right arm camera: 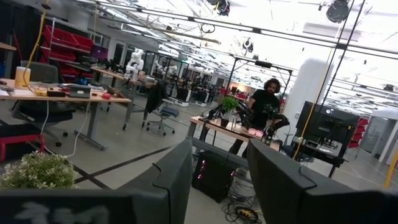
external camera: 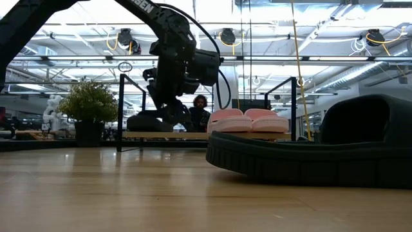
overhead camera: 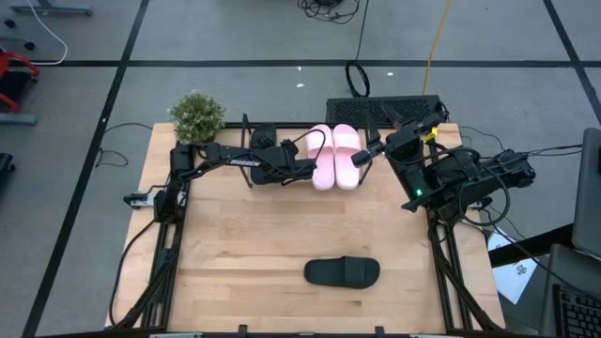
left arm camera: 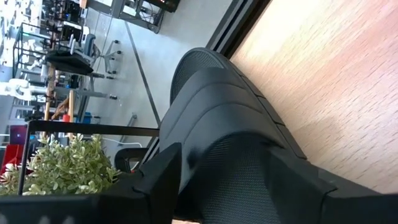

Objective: Pick and place slides into the shelf
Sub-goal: Put the top black slide on the shelf, then put the black slide on the shelf

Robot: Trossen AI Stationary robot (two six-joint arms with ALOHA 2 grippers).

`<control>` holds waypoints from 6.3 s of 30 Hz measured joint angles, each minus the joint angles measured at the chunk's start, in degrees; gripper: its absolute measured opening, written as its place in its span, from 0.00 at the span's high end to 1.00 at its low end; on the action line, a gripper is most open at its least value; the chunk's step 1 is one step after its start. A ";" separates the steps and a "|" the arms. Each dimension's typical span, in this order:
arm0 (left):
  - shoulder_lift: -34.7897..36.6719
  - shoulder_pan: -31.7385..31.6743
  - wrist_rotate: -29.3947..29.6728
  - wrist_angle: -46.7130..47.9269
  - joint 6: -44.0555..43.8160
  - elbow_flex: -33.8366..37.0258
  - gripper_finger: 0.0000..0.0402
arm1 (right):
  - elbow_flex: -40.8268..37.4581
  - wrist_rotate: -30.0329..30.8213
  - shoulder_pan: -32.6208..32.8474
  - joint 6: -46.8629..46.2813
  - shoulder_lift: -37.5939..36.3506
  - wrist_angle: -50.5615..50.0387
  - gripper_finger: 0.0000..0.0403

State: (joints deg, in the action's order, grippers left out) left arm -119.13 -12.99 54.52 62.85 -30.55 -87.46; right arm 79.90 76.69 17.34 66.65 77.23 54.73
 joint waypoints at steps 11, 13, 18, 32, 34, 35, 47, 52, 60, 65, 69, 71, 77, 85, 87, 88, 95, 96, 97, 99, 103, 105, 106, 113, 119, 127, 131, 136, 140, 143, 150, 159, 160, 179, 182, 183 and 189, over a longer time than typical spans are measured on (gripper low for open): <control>0.00 0.36 -0.50 0.23 3.67 -0.14 0.32 | 0.00 0.02 0.00 0.00 0.00 0.01 0.64; 0.00 0.59 -0.67 0.30 4.89 -0.80 0.32 | 0.00 0.02 0.00 0.00 0.01 0.00 0.64; 0.00 0.89 -0.66 0.86 6.72 -3.55 0.32 | 0.00 0.04 0.00 -0.02 0.01 0.00 0.64; 0.04 6.58 -10.96 11.85 6.87 -19.09 0.32 | 0.00 0.07 0.00 4.04 -0.33 0.60 0.64; 0.04 8.30 -15.91 13.88 6.04 -21.39 0.32 | 0.00 0.07 0.00 4.73 -0.78 0.69 0.64; 0.04 9.26 -17.96 14.85 5.91 -22.42 0.32 | 0.00 0.04 0.00 4.79 -0.96 0.72 0.64; 0.04 23.85 -25.70 14.68 1.80 -25.40 0.32 | 0.00 -0.14 -2.65 9.35 -5.86 0.73 0.64; 0.04 28.26 -29.10 3.78 1.90 -25.40 0.32 | 0.01 -0.20 -4.21 9.11 -7.27 0.73 0.64; 0.02 30.38 -41.65 -20.12 -4.38 -21.57 0.32 | 0.01 -0.07 -4.27 9.47 -7.50 0.69 0.64; -0.09 30.84 -44.23 -28.63 -17.17 -14.93 0.32 | 0.01 -0.21 -4.27 12.77 -7.50 0.67 0.64; -0.04 32.11 -47.94 -38.90 -29.01 -9.48 0.32 | 0.00 -0.40 -4.65 13.88 -7.50 0.67 0.64; -0.07 32.84 -48.36 -44.16 -33.47 -7.18 0.32 | 0.00 -0.44 -5.30 13.97 -7.62 0.64 0.64; 0.02 33.71 -45.45 -51.18 -41.55 -5.45 0.32 | 0.02 -2.26 -7.81 13.60 -8.15 0.72 0.64; -1.77 32.96 -42.23 -55.56 -48.47 -5.44 0.32 | 0.01 -4.95 -9.09 14.80 -8.46 0.62 0.64; -2.78 32.90 -42.21 -55.96 -49.71 -5.31 0.32 | 0.00 -4.93 -9.09 15.83 -8.50 0.56 0.64; -3.22 32.77 -42.18 -57.18 -50.46 -5.38 0.32 | 0.01 -4.94 -9.09 16.36 -8.53 0.68 0.64; -7.11 32.50 -43.46 -60.68 -53.66 -5.33 0.32 | 0.01 -5.09 -9.09 17.20 -9.15 0.72 0.64; -8.05 32.42 -44.48 -62.71 -54.19 -5.77 0.32 | 0.01 -5.13 -9.09 17.20 -9.36 0.69 0.64; -8.42 32.36 -45.16 -62.93 -54.56 -5.84 0.32 | 0.00 -5.21 -9.09 17.19 -9.46 0.59 0.64; -8.82 32.36 -46.29 -63.11 -55.44 -5.76 0.32 | 0.02 -6.08 -9.09 16.94 -9.62 0.51 0.64; -9.52 32.24 -46.59 -63.20 -56.70 -5.77 0.32 | 0.02 -6.48 -9.09 16.56 -10.17 0.31 0.64; -9.81 32.11 -46.59 -64.07 -56.74 -5.77 0.32 | 0.01 -6.46 -9.08 16.56 -10.35 0.15 0.64; -9.81 32.09 -46.60 -64.72 -56.75 -5.77 0.33 | 0.02 -6.47 -9.07 16.55 -10.38 0.23 0.64; -9.86 31.56 -46.35 -65.78 -53.96 -5.79 0.58 | 0.02 -6.47 -9.07 16.56 -10.36 0.18 0.64; -9.89 31.34 -45.39 -66.05 -50.26 -5.79 0.81 | 0.00 -6.47 -9.07 16.55 -10.36 0.16 0.64; -9.90 31.39 -44.49 -65.95 -48.48 -5.79 0.95 | 0.02 -6.47 -9.07 16.55 -10.34 0.16 0.64; -9.90 31.39 -44.44 -65.97 -47.95 -5.79 0.99 | 0.00 -6.47 -9.07 16.55 -10.34 0.16 0.64; -9.90 31.39 -44.05 -65.32 -47.37 -5.81 0.93 | 0.02 -6.46 -9.07 16.55 -10.34 0.16 0.64; -9.90 31.39 -44.00 -63.42 -46.28 -5.81 0.86 | 0.00 -6.45 -9.07 16.55 -10.34 0.16 0.64; -9.90 31.37 -44.00 -63.47 -46.27 -5.81 0.80 | 0.01 -6.45 -9.07 16.55 -10.34 0.16 0.64; -9.90 31.34 -45.55 -64.68 -46.56 -5.81 0.68 | 0.01 -6.45 -9.07 16.52 -10.34 0.16 0.64; -10.24 31.23 -45.55 -66.61 -44.89 -5.83 0.63 | 0.02 -6.47 -9.07 14.58 -10.34 0.05 0.64; -10.64 31.23 -45.58 -67.96 -44.52 -5.88 0.63 | 0.02 -6.47 -9.07 14.58 -10.34 0.05 0.64; -16.17 30.10 -56.52 -83.52 -39.89 -5.78 0.97 | 0.01 -6.36 -9.07 14.47 -10.27 -1.52 0.64; -16.17 29.66 -55.90 -84.85 -40.89 -5.77 0.99 | 0.01 -6.31 -9.07 14.53 -10.29 -1.52 0.64; -16.17 29.57 -55.25 -85.76 -41.25 -5.77 0.99 | 0.00 -6.29 -9.07 14.68 -10.29 -1.54 0.64; -12.32 29.64 -46.35 -83.90 -41.84 -5.75 0.99 | 0.01 -6.28 -9.07 16.95 -10.29 -1.55 0.64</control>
State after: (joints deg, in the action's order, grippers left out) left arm -131.45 16.64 8.17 -21.06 -72.39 -93.21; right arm 79.90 70.40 8.27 83.60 66.94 53.18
